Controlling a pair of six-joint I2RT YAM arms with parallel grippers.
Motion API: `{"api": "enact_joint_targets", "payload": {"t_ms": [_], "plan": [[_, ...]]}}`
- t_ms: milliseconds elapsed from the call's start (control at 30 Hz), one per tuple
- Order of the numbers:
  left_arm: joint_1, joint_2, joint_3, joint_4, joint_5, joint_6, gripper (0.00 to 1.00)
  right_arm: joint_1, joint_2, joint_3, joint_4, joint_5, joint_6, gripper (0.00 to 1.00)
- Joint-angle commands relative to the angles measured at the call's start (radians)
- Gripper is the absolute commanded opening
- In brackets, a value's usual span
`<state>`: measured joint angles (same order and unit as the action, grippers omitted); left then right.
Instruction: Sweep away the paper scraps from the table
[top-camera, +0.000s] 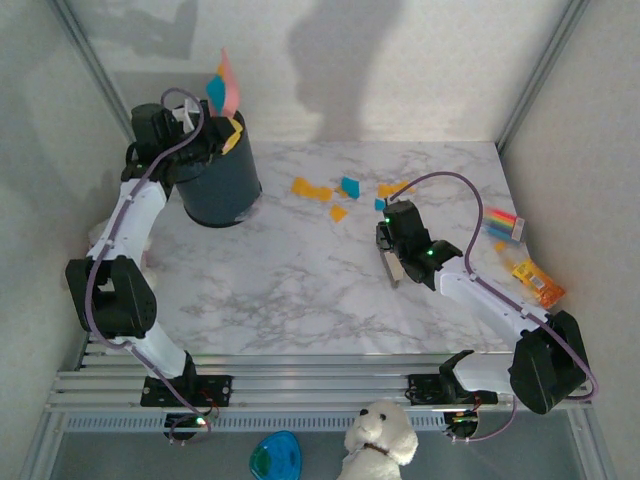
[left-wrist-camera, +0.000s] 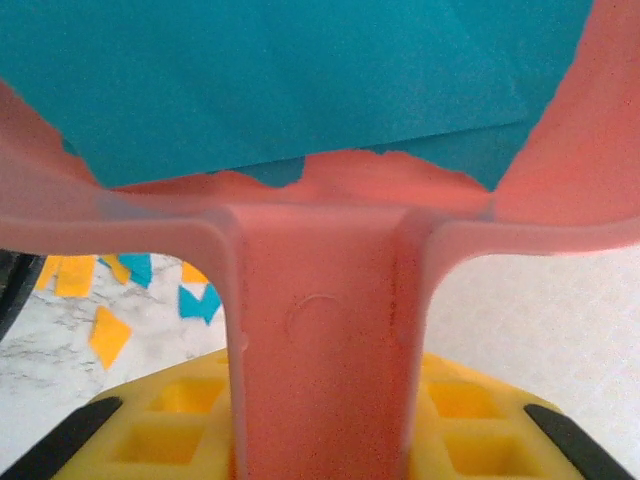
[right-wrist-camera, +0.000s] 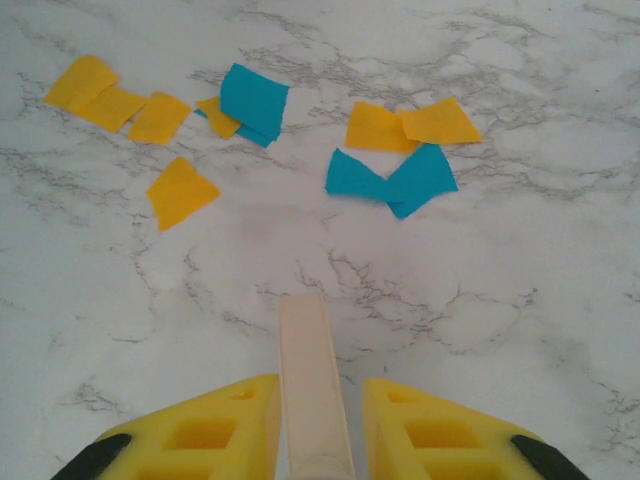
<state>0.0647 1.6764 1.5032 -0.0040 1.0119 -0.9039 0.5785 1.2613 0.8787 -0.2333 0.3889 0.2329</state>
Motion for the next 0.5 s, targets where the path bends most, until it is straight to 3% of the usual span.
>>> {"api": "enact_joint_targets", "payload": {"t_ms": [0,467], "plan": [[0.020,-0.005,-0.032,0.147,0.025,-0.114,0.00,-0.008,0.002,0.019,0.003,0.002,0.017,0.00],[0.023,-0.021,-0.155,0.476,0.008,-0.426,0.00,-0.009,0.008,0.022,0.003,0.002,0.019,0.00]]}}
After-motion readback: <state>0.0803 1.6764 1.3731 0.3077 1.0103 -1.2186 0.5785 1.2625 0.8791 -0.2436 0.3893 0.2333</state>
